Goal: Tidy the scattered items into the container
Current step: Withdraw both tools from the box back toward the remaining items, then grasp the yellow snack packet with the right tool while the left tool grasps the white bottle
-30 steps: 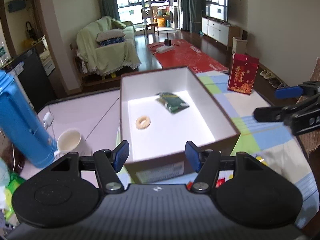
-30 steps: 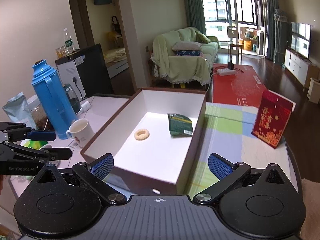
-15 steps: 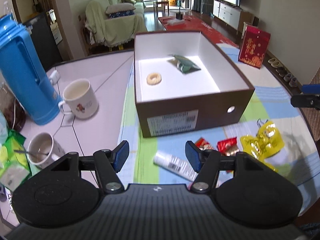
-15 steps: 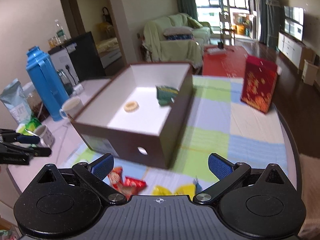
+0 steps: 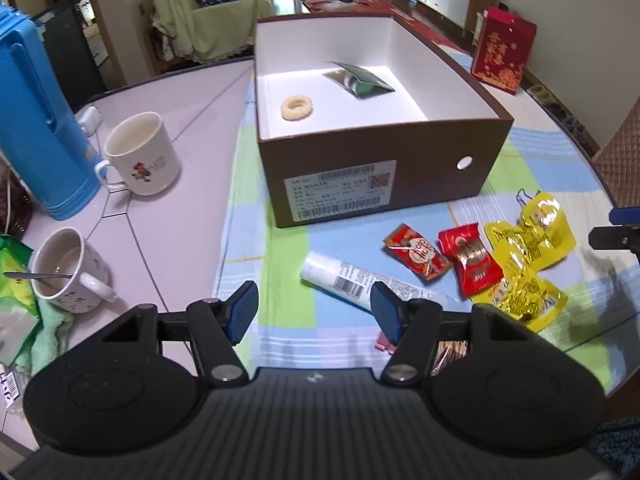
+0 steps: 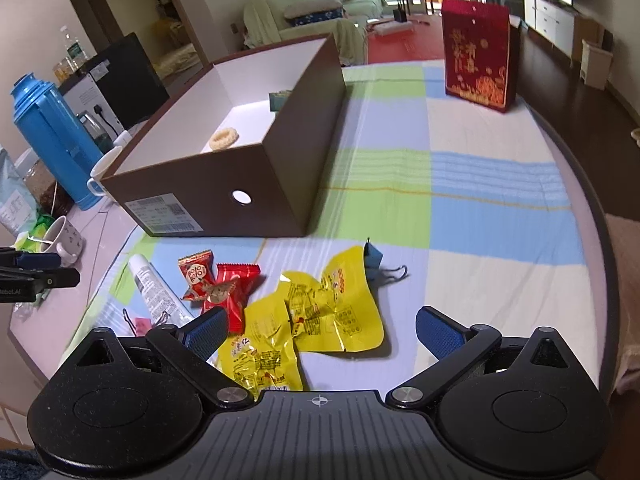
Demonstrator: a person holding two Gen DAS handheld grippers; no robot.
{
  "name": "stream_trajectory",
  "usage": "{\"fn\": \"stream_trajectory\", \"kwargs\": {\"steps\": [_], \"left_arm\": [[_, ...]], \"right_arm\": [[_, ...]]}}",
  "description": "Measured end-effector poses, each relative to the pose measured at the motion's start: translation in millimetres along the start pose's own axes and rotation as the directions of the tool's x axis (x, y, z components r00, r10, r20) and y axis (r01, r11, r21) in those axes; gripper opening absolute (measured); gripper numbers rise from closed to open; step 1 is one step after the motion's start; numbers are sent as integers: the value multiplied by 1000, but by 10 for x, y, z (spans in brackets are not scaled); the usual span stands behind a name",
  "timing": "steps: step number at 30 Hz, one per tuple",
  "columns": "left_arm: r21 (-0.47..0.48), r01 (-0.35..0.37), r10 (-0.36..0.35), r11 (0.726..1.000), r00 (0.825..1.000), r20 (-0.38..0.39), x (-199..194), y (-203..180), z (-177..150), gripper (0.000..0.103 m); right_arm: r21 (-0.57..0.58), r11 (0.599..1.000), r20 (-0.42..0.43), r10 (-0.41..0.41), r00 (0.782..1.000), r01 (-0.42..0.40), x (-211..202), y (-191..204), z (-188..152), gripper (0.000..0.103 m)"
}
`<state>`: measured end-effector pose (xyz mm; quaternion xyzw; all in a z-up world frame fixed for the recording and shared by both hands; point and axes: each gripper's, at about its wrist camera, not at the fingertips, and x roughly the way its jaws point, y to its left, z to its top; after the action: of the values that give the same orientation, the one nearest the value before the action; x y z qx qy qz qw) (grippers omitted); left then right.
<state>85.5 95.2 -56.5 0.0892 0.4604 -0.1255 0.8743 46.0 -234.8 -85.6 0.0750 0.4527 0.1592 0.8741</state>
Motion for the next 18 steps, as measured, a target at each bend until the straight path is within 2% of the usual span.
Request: {"fn": "stream_trajectory", "kwargs": {"steps": [2,4,15,16,17,18], "left_arm": [[8,7,-7,1000,1000,-1,26,-13,13,58],[12,14,-14,1000,1000,0,46,-13,31,58],[12,25,-25,1000,999,-32,230,38,85,58],[13,28,-27,1000,999,-37,250,39,93,58],[13,29,-28,999,999,-41,273,41,98,58],[14,29,-29,999,999,-46,297,43,105,58]], "right_arm": [[11,1000,-4,6,1000,-6,47,-30,-13,99],[24,999,-22,30,999,-29,117,-82,-19,83],[45,999,-69,22,997,-19,436,-263,-1,82],[48,999,-72,23,997,-19,471,-287,3,80],[53,998,-79,30,996,-26,505,-311,4,70],[62,997,-93,49,994,-44,548,-343,5,66]]}}
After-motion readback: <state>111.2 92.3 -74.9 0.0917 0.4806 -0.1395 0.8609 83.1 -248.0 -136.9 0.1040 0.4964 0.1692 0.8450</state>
